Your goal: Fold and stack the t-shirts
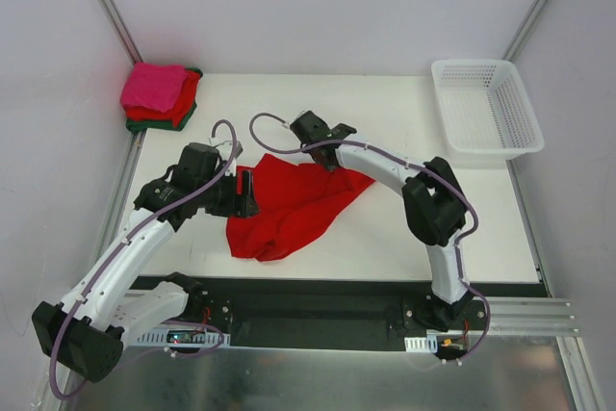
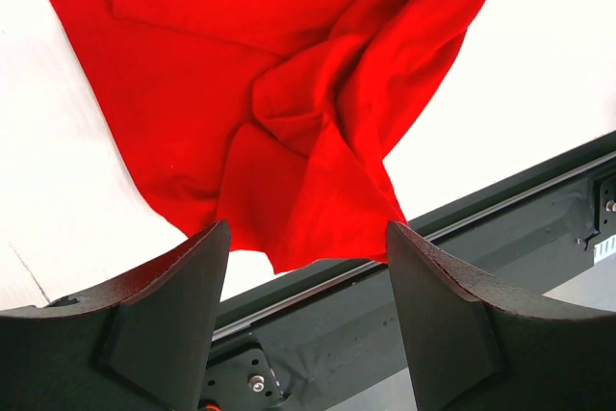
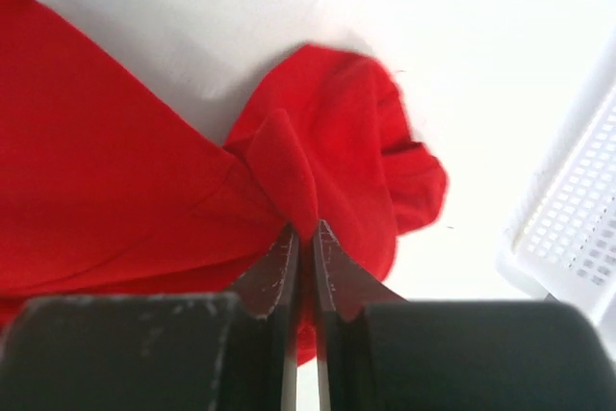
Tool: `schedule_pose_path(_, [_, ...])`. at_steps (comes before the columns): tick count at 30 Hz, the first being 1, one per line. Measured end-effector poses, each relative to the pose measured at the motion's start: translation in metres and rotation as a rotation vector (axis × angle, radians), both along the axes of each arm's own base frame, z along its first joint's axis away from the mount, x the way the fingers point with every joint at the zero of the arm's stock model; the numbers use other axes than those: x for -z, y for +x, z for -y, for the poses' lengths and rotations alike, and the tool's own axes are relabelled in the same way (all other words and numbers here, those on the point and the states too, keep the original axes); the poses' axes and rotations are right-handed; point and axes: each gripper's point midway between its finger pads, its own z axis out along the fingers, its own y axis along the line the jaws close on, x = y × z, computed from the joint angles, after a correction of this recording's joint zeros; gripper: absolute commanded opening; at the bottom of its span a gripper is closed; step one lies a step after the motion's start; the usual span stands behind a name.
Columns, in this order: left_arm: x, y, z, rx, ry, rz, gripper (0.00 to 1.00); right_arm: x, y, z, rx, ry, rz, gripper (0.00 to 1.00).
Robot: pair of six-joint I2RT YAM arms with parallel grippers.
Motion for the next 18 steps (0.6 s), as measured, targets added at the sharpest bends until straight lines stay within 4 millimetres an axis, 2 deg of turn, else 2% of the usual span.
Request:
schedule_pose_path(2, [0.002,0.001,0.0,0.0,0.004,-0.01,0.66,-0.023,-0.001,0.001,0.008,0.041,0.031,0.02])
schedule_pose_path(6, [0.005,0.001,0.001,0.0,0.009,-0.02,0.66,-0.088,-0.007,0.006,0.022,0.151,0.133,0.02])
schedule_pose_path(13, [0.009,0.007,0.003,0.001,0.011,-0.027,0.65,-0.207,-0.027,0.028,0.033,0.34,0.311,0.01])
schedule_pose_path(18, [0.009,0.012,0.01,0.011,-0.011,-0.026,0.64,-0.268,-0.042,0.045,0.038,0.433,0.413,0.01])
